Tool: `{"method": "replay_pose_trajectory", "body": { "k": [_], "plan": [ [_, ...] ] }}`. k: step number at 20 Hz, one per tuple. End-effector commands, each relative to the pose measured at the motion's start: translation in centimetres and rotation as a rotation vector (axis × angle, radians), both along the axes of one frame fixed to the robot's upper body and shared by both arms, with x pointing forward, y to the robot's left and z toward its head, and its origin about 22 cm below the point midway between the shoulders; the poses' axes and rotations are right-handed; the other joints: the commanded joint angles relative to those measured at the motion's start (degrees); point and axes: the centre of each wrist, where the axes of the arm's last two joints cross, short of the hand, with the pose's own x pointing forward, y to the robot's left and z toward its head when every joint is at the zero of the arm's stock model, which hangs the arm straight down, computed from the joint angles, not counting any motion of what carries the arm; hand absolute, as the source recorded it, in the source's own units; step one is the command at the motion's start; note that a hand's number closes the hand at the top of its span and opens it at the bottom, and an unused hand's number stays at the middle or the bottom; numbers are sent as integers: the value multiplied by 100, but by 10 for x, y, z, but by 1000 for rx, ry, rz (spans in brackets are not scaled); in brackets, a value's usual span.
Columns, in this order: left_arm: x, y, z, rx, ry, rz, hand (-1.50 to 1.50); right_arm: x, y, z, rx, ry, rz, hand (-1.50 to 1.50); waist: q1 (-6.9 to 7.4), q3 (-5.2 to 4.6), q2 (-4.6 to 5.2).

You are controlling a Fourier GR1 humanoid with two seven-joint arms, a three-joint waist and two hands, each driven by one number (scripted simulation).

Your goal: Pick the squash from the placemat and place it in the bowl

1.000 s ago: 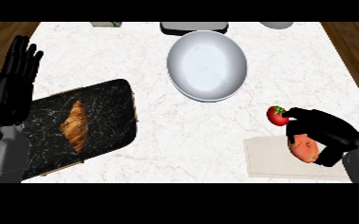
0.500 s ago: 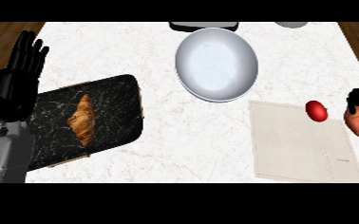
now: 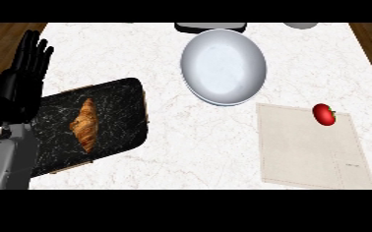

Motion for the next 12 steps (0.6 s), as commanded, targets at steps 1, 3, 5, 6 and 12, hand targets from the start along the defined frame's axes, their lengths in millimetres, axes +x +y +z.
{"method": "replay_pose_trajectory", "body": {
  "k": [1, 3, 5, 6, 12],
  "plan": [
    [-8, 2, -4, 4, 7, 18, 0, -2, -14, 31, 124, -68, 100, 150, -72, -6, -43],
    [2, -15, 1, 1, -13, 20, 0, 11, -5, 62, 151, -145, 151, 150, -114, -10, -45],
    [-11, -4, -11, -5, 14, 14, 0, 20, 3, 82, 171, -203, 181, 150, -123, -18, -74],
    [3, 1, 2, 4, -3, 25, 0, 30, 14, 72, 206, -227, 208, 150, -158, -17, -59],
    [-10, 24, -6, 0, 16, 43, 0, 48, 34, 110, 468, -189, 335, 150, -195, -28, -107]
  ]
}}
